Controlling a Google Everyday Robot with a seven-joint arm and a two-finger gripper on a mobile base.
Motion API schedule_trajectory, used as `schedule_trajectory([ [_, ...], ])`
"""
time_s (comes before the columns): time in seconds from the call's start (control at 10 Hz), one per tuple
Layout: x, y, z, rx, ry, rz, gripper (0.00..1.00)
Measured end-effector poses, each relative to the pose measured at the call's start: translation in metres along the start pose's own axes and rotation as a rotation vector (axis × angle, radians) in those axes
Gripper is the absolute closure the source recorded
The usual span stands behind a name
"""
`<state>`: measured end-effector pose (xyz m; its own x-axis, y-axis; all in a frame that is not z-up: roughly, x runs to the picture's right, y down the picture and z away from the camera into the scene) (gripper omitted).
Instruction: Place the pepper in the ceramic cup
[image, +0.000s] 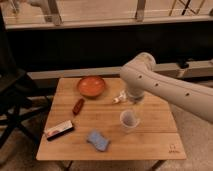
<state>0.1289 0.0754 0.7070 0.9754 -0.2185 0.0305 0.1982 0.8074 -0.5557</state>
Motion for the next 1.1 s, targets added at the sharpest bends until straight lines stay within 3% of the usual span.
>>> schedule_trajectory([
  [0.3,-0.012,-0.011,0.0,-0.008,0.011,-0.043,0.2],
  [0.6,-0.043,-0.022,-0.001,-0.008,0.017,-0.088,0.2],
  [1.1,-0.058,-0.031,0.0,-0.012,0.031,-0.171,0.2],
])
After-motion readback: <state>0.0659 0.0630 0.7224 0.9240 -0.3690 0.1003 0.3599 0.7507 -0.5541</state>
